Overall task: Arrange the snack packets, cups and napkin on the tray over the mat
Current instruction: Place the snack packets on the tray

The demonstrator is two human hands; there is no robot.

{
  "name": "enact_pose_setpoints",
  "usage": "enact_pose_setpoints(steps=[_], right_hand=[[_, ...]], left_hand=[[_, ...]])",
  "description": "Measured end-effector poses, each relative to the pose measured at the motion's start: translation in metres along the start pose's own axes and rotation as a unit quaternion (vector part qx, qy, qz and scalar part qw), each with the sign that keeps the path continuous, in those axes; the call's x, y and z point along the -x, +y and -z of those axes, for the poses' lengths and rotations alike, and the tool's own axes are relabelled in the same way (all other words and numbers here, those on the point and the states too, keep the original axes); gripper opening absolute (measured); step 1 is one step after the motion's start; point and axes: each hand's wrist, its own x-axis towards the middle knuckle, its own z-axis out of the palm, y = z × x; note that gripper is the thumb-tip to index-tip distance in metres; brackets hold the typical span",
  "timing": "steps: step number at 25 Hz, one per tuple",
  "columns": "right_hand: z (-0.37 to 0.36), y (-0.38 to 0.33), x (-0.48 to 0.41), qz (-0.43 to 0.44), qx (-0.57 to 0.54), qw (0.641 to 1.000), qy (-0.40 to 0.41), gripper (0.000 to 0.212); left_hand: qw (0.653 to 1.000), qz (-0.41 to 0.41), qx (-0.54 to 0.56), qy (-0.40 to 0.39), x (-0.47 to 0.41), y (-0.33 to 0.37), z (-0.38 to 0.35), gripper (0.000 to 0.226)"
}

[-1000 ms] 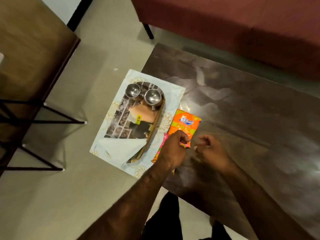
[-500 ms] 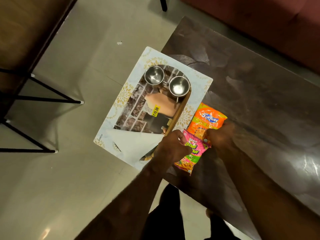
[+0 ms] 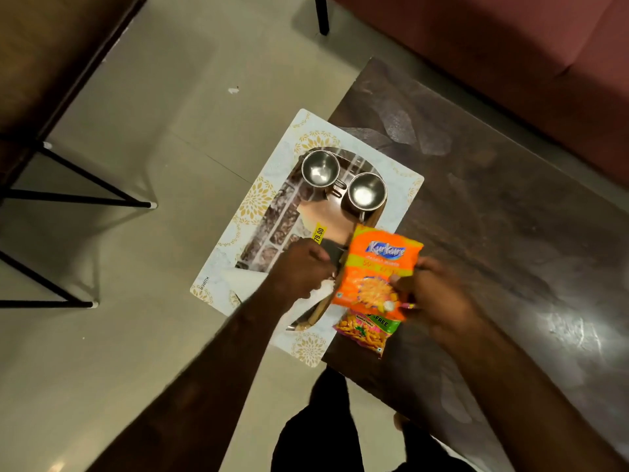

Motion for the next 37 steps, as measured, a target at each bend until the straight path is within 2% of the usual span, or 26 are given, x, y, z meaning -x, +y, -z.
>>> enact_pose_setpoints(steps=[2, 6, 10, 13, 15, 17, 19, 21, 23, 25, 29, 33, 35, 37], right_hand=[[-0.028, 0.005, -0.002, -0.026, 0.001, 0.999, -0.030, 0.023], [-0.072, 0.011, -0.017, -0.023, -0.053, 0.998, -0.017, 0.031], [-0.081, 0.009, -0.035, -0.020, -0.095, 0.995, -0.014, 0.047], [-0.064, 0.016, -0.041, 0.036, -0.009, 0.998, 0.042, 0.044], [-0.044, 0.025, -0.041, 0.080, 0.074, 0.990, 0.095, 0.036], [-0.023, 0.036, -0.041, 0.072, 0.115, 0.980, 0.146, 0.037], [-0.005, 0.050, -0.039, 0.021, 0.076, 0.984, 0.161, 0.043], [0.002, 0.061, -0.031, -0.056, -0.006, 0.992, 0.110, 0.037], [-0.003, 0.065, -0.016, -0.139, -0.094, 0.985, 0.037, 0.016], [-0.012, 0.069, -0.008, -0.161, -0.150, 0.975, 0.018, 0.015], [-0.025, 0.074, -0.018, -0.125, -0.146, 0.981, 0.034, 0.033], [-0.014, 0.070, -0.018, -0.099, -0.063, 0.993, 0.018, 0.033], [-0.003, 0.064, -0.010, -0.093, -0.067, 0.993, 0.007, 0.034], [0.006, 0.054, 0.002, -0.081, -0.090, 0.993, -0.011, 0.033]], left_hand=[[1.000, -0.007, 0.002, 0.029, -0.005, -0.001, 0.015, 0.022], [0.998, -0.045, 0.004, 0.045, -0.016, -0.010, 0.031, 0.023], [0.996, -0.071, 0.008, 0.050, -0.021, -0.016, 0.031, 0.031], [0.995, -0.083, 0.005, 0.049, -0.018, -0.014, 0.030, 0.042], [0.993, -0.101, -0.009, 0.058, -0.018, -0.012, 0.030, 0.038], [0.991, -0.111, -0.017, 0.076, -0.017, -0.011, 0.030, 0.032], [0.991, -0.118, -0.014, 0.066, -0.015, -0.009, 0.027, 0.032], [0.991, -0.129, -0.022, 0.027, -0.012, -0.009, 0.019, 0.024], [0.990, -0.133, -0.038, -0.010, -0.007, -0.010, 0.007, 0.020], [0.989, -0.134, -0.047, -0.034, -0.002, -0.010, -0.003, 0.016], [0.989, -0.129, -0.053, -0.056, 0.003, -0.007, -0.015, 0.016], [0.991, -0.115, -0.028, -0.064, 0.008, -0.008, -0.021, 0.019], [0.990, -0.112, -0.028, -0.075, 0.010, -0.007, -0.022, 0.021], [0.990, -0.100, -0.029, -0.095, 0.013, -0.006, -0.022, 0.034]])
